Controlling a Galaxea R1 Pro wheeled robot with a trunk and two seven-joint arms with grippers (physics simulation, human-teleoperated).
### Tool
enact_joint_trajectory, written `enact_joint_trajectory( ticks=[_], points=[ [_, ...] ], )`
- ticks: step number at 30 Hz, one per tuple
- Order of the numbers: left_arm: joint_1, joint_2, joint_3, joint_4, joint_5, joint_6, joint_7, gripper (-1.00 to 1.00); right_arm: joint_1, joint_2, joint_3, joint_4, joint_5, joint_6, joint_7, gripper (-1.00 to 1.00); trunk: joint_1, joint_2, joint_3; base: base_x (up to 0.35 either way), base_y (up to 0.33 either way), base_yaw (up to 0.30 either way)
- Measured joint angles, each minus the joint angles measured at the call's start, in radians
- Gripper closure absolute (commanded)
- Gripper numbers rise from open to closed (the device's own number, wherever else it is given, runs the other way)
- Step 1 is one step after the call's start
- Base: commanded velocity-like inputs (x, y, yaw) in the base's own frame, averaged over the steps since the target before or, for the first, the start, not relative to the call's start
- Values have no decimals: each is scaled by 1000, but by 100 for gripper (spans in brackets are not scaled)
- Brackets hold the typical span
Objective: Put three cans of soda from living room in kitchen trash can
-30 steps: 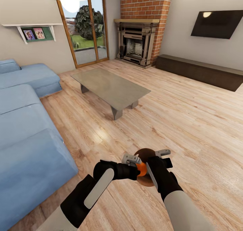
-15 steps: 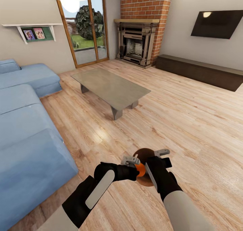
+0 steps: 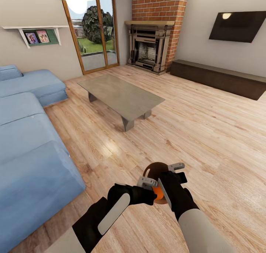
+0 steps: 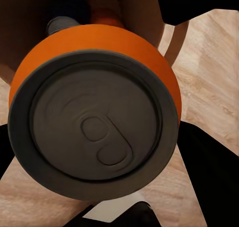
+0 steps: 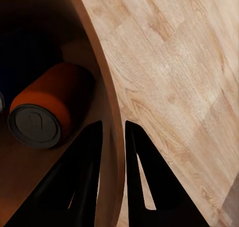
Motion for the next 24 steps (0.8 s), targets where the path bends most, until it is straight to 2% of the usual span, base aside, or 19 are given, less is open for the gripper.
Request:
enact_joint_trajectory(
  ticks=[10,11,24],
  points=[
    [0,0,-1,2,-2,-10,-2,100,0,0,0,1,1,1,0,100,0,0,0,0,0,0],
    [0,0,-1,2,-2,-14,-2,-100,0,0,0,1,1,1,0,100,0,0,0,0,0,0],
    [0,4,-3,-3,1,-20,-4,-100,0,0,0,2,1,2,0,100,0,0,0,0,0,0]
  ],
)
